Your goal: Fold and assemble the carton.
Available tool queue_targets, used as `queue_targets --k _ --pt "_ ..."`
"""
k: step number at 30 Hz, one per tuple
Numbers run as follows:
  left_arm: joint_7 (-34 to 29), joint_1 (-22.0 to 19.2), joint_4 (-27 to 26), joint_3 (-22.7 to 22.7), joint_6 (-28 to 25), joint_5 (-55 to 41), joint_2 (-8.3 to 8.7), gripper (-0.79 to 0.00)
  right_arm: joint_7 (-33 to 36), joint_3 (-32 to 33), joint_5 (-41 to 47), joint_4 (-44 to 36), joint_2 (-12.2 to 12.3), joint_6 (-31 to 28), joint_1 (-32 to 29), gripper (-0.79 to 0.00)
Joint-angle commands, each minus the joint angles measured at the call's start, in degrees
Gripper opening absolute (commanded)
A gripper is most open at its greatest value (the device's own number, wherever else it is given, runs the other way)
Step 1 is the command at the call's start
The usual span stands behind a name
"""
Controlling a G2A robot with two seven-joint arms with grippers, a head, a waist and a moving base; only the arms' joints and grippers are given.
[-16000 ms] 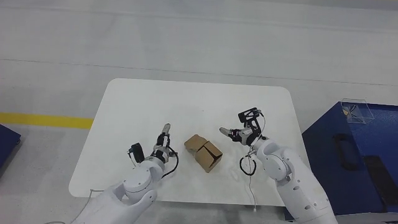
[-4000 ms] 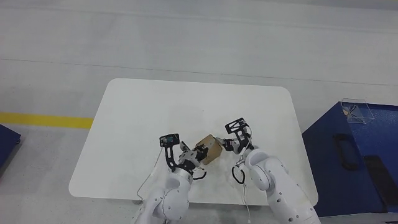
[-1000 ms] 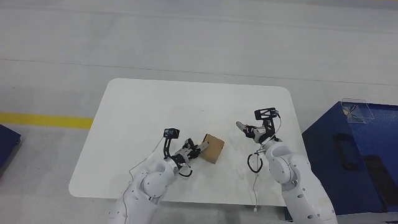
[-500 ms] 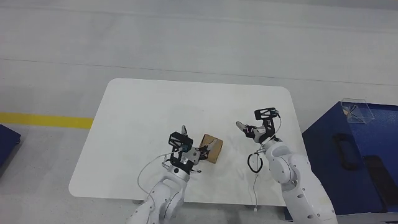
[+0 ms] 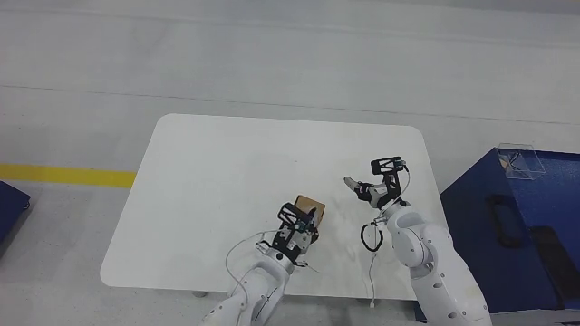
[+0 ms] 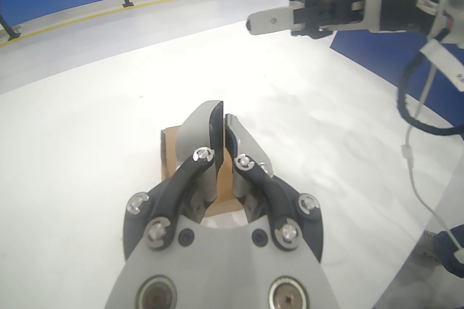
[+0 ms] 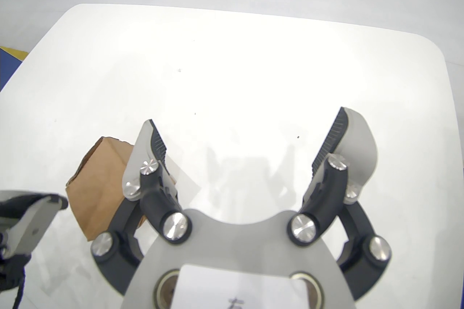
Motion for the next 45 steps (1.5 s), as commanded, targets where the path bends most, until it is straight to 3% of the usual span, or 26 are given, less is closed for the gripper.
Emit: queue_targets --k 1,7,13,19,25,30,33,40,41,42,43,45 --pt "-0.8 0.4 0.0 0.0 -0.1 0.4 0.05 -0.785 0.0 0.0 0.0 0.0 0.0 0.0 0.0 0.000" --pt "-4.5 -1.1 3.8 0.4 0.6 -0.3 -0.43 -0.785 0.0 0.0 0.0 0.0 0.0 0.0 0.0 0.000" --pt "2.7 0.1 1.6 0.2 3.4 -2.2 -0.89 -0.785 0.0 0.0 0.0 0.0 0.0 0.0 0.0 0.000" --pt "-2.9 -1.5 4.8 0.6 2.7 0.6 -0.94 -0.785 0.0 0.0 0.0 0.0 0.0 0.0 0.0 0.000" --pt "4.3 -0.7 3.2 0.3 3.3 -2.4 -1.41 -0.785 0.0 0.0 0.0 0.0 0.0 0.0 0.0 0.000" --pt "-1.0 -2.3 6.0 1.0 3.6 0.2 -1.58 -0.785 0.0 0.0 0.0 0.0 0.0 0.0 0.0 0.000" --pt "0.6 -2.1 5.7 0.8 4.6 -1.3 -1.90 -0.785 0.0 0.0 0.0 0.0 0.0 0.0 0.0 0.000" --pt "17.8 2.9 -0.3 -1.8 5.9 -5.9 -1.77 -0.785 0.0 0.0 0.0 0.0 0.0 0.0 0.0 0.000" --pt "19.2 3.4 -0.7 -2.0 6.3 -5.8 -1.74 -0.499 0.0 0.0 0.0 0.0 0.0 0.0 0.0 0.000" --pt "19.2 3.4 -0.7 -2.0 6.3 -5.8 -1.74 0.000 0.0 0.0 0.0 0.0 0.0 0.0 0.0 0.000" --pt "18.6 3.3 -0.6 -2.0 6.2 -5.9 -1.75 -0.783 0.0 0.0 0.0 0.0 0.0 0.0 0.0 -0.001" --pt "19.7 3.5 -0.8 -2.0 6.3 -5.9 -1.73 -0.761 0.0 0.0 0.0 0.0 0.0 0.0 0.0 0.000"
